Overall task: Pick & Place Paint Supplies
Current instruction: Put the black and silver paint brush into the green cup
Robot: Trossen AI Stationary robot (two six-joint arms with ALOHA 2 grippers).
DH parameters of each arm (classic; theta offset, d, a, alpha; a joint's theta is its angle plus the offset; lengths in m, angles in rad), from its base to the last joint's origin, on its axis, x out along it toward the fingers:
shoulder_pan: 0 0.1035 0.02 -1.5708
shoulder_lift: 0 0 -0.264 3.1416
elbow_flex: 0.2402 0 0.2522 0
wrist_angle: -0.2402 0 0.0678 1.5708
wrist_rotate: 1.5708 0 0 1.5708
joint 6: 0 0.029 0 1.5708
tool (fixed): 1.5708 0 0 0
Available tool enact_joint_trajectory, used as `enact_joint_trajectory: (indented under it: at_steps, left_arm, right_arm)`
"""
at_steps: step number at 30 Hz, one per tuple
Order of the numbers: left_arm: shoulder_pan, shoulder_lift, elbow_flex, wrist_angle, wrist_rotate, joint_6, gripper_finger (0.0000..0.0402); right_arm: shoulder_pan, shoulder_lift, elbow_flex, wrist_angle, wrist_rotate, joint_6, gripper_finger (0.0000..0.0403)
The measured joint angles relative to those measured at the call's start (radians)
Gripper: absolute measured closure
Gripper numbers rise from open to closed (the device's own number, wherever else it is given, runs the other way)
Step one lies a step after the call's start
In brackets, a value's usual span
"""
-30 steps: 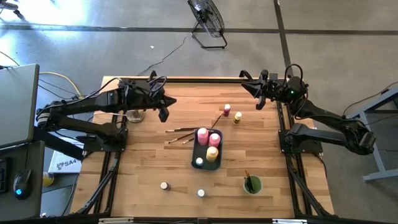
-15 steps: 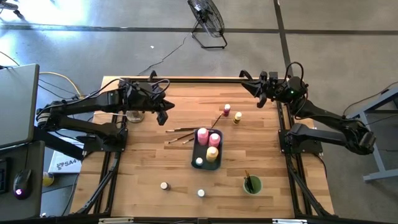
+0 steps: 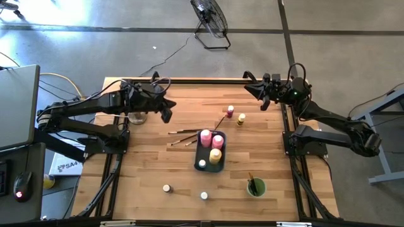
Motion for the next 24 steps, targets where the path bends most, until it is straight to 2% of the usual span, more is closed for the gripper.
enact_joint_trajectory:
  at_steps: [2, 6, 24]
  left_arm:
    - [0.0, 0.0, 0.0, -0.001, -0.042, -0.056, 0.0401]
    - [0.0, 0.008, 0.0, 0.0, -0.052, -0.101, 0.0401]
    - [0.0, 0.061, 0.0, -0.009, -0.049, -0.023, 0.0401]
  right_arm:
    - [0.0, 0.002, 0.0, 0.0, 0.0, -0.002, 0.0401]
    - [0.0, 0.004, 0.0, -0.003, 0.0, -0.054, 0.0401]
    - [0.0, 0.004, 0.0, -0.004, 0.016, -0.074, 0.0401]
